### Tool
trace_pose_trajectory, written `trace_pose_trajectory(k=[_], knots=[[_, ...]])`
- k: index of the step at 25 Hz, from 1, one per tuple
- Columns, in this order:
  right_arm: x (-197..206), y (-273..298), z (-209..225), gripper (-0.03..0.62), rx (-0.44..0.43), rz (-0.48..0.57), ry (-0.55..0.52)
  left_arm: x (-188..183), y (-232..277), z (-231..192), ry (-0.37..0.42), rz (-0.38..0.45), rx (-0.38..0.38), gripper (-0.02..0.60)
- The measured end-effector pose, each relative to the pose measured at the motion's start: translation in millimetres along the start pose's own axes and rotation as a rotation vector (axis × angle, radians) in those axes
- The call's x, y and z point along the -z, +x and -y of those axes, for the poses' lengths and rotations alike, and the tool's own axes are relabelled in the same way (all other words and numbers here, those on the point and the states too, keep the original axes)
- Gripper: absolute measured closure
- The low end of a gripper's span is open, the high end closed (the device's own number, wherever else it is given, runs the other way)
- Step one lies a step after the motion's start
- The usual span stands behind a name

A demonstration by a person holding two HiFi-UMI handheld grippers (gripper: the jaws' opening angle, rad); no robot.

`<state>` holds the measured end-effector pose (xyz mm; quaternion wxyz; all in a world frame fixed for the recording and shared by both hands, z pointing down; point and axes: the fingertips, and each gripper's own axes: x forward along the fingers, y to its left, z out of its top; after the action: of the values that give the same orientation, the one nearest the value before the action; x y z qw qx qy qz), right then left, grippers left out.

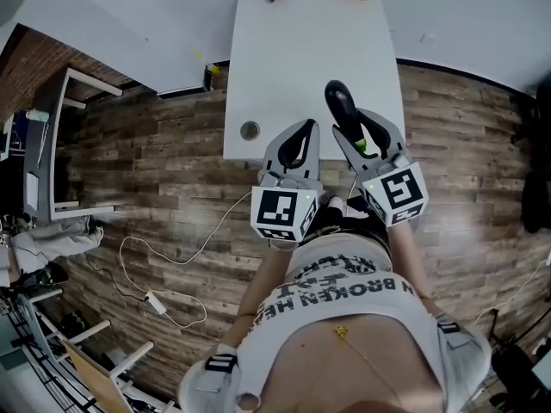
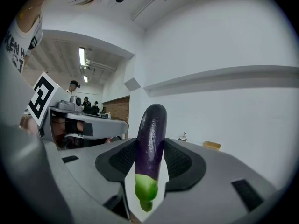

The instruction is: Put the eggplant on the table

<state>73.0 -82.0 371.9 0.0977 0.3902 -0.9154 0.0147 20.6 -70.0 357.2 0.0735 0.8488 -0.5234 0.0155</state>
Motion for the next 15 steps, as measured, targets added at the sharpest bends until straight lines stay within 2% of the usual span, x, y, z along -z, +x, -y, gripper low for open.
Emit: trace_pose_trajectory(k=[6, 15], knots=[[-7, 29, 15, 0.411, 0.05, -0.011, -0.01, -8, 24, -21, 0.009, 0.001, 0.064, 0.575], [-17, 92, 19, 0.411, 0.128, -0.031, -0.011, -11, 51, -80, 0.012, -0.012, 0.152, 0.575]])
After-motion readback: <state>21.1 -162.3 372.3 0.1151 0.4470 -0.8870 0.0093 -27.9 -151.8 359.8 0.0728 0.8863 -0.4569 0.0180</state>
